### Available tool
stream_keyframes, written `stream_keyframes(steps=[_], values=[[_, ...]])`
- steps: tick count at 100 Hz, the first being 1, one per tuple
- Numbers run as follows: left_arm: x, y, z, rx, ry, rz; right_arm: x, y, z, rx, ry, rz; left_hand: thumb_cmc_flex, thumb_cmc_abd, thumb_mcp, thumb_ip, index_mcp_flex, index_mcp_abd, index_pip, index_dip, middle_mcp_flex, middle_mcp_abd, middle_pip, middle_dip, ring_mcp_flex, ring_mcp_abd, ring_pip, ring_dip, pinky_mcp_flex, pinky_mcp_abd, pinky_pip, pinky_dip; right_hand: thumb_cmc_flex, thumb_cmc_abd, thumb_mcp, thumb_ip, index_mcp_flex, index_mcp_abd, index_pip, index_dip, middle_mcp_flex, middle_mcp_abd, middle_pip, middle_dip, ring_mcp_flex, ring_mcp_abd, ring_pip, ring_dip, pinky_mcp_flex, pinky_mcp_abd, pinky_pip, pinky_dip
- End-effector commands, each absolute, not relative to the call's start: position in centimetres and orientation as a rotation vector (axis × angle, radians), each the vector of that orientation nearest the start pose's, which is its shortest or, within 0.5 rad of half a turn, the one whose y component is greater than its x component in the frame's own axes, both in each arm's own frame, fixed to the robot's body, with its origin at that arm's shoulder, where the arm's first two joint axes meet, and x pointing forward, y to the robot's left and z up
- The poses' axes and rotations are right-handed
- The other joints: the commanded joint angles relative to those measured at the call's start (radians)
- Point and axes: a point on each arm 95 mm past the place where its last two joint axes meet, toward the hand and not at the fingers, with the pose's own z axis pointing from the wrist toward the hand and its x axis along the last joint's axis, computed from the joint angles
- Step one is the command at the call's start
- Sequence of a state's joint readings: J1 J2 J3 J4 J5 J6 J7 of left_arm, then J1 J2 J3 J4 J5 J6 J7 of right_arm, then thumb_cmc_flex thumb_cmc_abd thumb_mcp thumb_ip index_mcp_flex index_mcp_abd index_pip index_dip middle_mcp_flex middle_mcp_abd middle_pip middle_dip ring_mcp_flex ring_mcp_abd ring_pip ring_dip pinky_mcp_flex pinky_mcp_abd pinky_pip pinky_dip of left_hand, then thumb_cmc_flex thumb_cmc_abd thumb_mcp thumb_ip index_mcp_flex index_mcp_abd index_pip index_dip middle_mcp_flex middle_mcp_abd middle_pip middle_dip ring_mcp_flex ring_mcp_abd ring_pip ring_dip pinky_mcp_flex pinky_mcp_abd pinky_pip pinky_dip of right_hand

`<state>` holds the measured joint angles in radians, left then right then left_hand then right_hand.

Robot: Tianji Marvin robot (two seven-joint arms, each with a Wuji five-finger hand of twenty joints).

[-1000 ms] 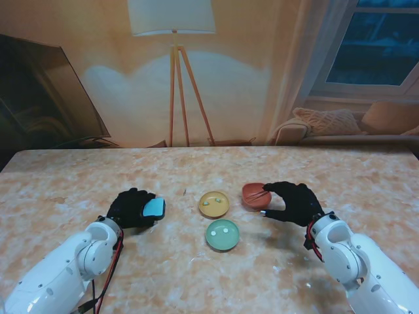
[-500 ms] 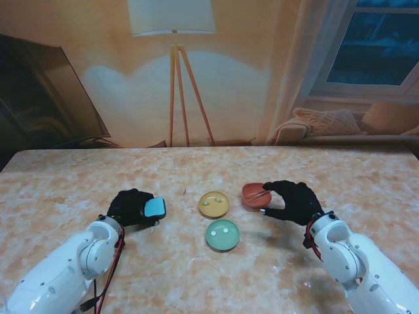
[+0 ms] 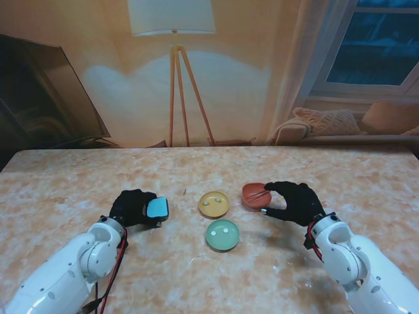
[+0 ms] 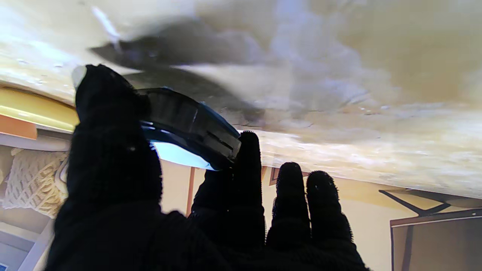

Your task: Refill the pill box with tweezers

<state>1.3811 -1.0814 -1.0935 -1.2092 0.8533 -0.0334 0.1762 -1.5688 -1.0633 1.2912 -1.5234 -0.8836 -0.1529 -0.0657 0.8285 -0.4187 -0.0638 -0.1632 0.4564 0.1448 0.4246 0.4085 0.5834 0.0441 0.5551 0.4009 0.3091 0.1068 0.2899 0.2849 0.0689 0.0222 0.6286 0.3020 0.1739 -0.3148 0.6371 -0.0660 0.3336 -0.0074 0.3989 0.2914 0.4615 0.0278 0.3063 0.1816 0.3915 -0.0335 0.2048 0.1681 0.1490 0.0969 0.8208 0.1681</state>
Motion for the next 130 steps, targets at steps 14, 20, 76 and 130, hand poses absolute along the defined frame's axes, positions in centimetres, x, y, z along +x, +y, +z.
stream_keyframes(steps=[14, 20, 76, 130], values=[[43.2, 4.0, -37.8, -1.338, 1.458, -1.419, 40.1, -3.9, -33.5, 1.268, 1.472, 1.573, 0.227, 0.188, 0.177, 0.072, 0.179, -0.235, 0.680, 0.105, 0.023, -0.048, 0.021, 0.012, 0.006, 0.002, 0.005, 0.019, -0.011, -0.024, 0.004, 0.025, 0.007, 0.007, 0.004, 0.012, 0.005, -0.017, 0.006, -0.001, 0.019, -0.017, 0.007, 0.027, 0.009, -0.014, 0.000, 0.014, 0.004, -0.022, 0.011, 0.014], [43.0, 3.9, -37.4, -1.328, 1.455, -1.428, 40.1, -3.9, -33.5, 1.263, 1.470, 1.576, 0.230, 0.185, 0.173, 0.072, 0.181, -0.233, 0.679, 0.108, 0.024, -0.045, 0.021, 0.012, 0.006, 0.006, 0.004, 0.019, -0.011, -0.021, 0.003, 0.025, 0.007, 0.006, 0.004, 0.012, 0.005, -0.017, 0.007, -0.001, 0.020, -0.016, 0.007, 0.027, 0.007, -0.014, -0.001, 0.014, 0.004, -0.023, 0.011, 0.015], [40.3, 0.5, -35.8, -1.326, 1.455, -1.499, 38.9, -4.0, -32.5, 1.209, 1.458, 1.594, 0.247, 0.181, 0.137, 0.082, 0.213, -0.222, 0.640, 0.097, 0.040, -0.007, -0.001, 0.000, 0.023, 0.046, 0.010, 0.035, -0.022, 0.011, 0.033, 0.040, 0.007, 0.003, 0.009, 0.012, 0.005, -0.019, 0.011, -0.004, 0.020, -0.015, 0.006, 0.027, 0.010, -0.013, -0.002, 0.013, 0.009, -0.022, 0.011, 0.016], [39.2, -1.5, -39.0, -1.422, 1.473, -1.486, 38.5, -4.6, -32.7, 1.198, 1.436, 1.602, 0.248, 0.191, 0.109, 0.090, 0.200, -0.242, 0.612, 0.087, 0.037, 0.011, -0.020, -0.009, 0.038, 0.060, 0.014, 0.048, -0.023, 0.025, 0.056, 0.051, 0.012, 0.002, 0.013, 0.011, 0.004, -0.021, 0.015, -0.005, 0.021, -0.016, 0.006, 0.027, 0.011, -0.014, -0.003, 0.013, 0.010, -0.023, 0.009, 0.016]])
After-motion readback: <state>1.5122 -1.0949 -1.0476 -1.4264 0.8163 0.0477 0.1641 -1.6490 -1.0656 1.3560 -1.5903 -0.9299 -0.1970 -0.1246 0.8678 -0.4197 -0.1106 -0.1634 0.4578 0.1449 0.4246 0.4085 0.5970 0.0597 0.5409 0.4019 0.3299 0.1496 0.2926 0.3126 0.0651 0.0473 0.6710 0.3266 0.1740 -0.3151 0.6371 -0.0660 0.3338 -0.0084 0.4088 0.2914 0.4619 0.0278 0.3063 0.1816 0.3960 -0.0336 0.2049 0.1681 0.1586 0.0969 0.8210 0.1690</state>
